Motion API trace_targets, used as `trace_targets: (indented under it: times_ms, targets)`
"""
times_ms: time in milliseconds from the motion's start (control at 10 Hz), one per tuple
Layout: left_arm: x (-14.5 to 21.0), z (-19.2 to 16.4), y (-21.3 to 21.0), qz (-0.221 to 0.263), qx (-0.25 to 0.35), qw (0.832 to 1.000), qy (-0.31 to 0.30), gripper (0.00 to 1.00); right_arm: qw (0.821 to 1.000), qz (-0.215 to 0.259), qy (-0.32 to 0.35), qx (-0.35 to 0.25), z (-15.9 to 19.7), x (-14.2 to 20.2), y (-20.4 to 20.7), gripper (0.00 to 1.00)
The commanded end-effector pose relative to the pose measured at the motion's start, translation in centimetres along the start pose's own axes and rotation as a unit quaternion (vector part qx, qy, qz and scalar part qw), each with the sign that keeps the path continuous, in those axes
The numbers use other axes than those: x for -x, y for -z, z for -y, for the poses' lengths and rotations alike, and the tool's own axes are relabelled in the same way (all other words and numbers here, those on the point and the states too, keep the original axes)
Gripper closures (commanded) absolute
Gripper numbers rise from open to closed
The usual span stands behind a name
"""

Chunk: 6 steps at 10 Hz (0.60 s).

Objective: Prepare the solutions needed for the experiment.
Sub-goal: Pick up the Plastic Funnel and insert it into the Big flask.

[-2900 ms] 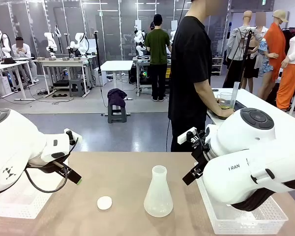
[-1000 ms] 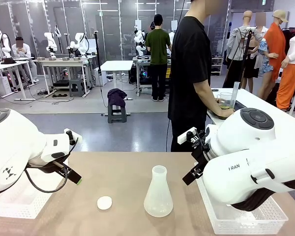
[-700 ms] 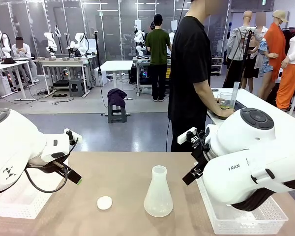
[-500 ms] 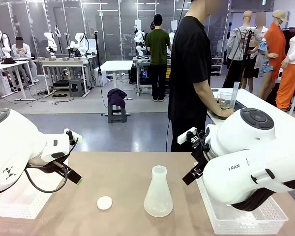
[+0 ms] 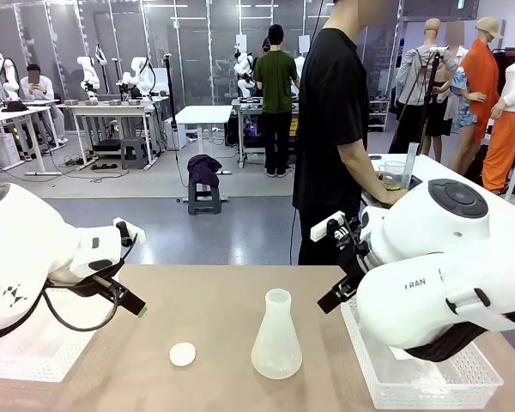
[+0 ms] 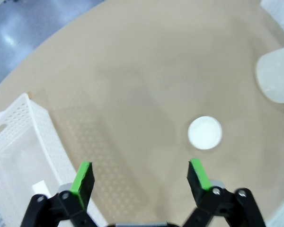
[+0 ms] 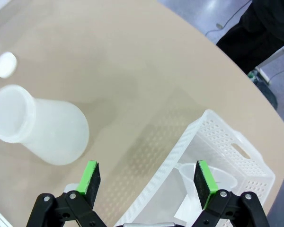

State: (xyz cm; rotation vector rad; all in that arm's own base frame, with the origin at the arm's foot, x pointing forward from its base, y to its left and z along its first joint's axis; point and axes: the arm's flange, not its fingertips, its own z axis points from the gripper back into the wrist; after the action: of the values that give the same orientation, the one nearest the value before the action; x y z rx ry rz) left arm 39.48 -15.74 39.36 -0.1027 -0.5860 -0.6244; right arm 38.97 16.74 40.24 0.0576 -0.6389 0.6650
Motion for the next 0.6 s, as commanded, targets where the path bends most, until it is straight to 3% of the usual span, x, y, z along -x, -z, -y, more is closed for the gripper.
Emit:
trace_targets:
  times_ms: [0, 200, 300, 400, 500]
  targets:
    - [0.2, -2.0, -2.4, 0.011, 0.072, 0.997, -0.020, 0.00, 0.998, 0.032, 0.029, -0.047, 2.0, 0.3, -2.5, 0.00]
    - [-0.1, -2.3, -3.4, 0.021, 0.085, 0.996, -0.035, 0.00, 0.997, 0.033, 0.058, -0.045, 2.5, -0.2, -3.4, 0.00]
    - [-0.3, -0.3, -2.3, 0.019, 0.056, 0.998, -0.024, 0.00, 0.998, 0.043, 0.008, -0.038, 2.6, -0.1, -3.8, 0.00]
    - [-0.3, -0.3, -2.3, 0.019, 0.056, 0.998, -0.024, 0.00, 0.998, 0.036, 0.050, -0.033, 1.5, -0.7, -3.4, 0.00]
    - [-0.3, -0.3, -2.3, 0.019, 0.056, 0.998, -0.024, 0.00, 0.998, 0.036, 0.050, -0.033, 1.5, -0.7, -3.4, 0.00]
